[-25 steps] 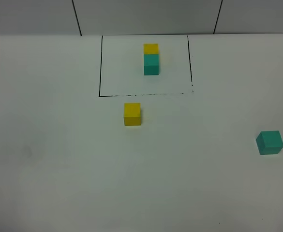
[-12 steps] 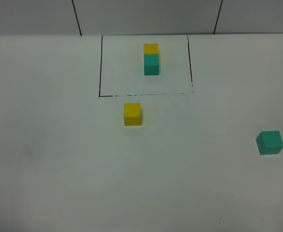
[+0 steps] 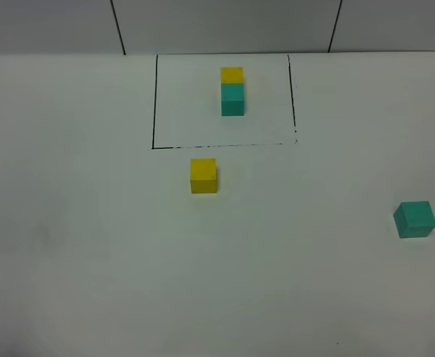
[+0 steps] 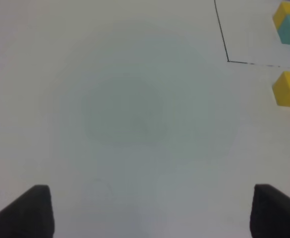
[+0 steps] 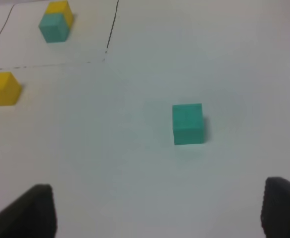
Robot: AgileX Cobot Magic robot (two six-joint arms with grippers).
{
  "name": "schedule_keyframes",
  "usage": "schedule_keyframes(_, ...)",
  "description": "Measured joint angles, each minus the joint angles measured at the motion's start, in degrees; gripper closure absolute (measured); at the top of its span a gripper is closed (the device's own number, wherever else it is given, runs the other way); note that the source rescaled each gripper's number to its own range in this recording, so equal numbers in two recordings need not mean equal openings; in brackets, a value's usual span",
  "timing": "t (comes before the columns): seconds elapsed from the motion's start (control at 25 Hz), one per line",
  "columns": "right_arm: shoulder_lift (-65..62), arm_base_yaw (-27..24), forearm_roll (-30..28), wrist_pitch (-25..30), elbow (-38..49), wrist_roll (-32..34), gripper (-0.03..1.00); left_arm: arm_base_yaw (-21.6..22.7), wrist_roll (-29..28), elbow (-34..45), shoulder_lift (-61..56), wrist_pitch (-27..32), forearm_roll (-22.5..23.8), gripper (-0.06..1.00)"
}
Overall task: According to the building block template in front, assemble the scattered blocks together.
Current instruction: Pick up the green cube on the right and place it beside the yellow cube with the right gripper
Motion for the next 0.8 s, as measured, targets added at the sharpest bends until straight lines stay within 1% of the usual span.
schedule_keyframes(0.8,0.0,0.0,0.0,0.0,0.0,0.0,0.28,0.0,1.4,0.0,0.1,0.0,0.2,0.20)
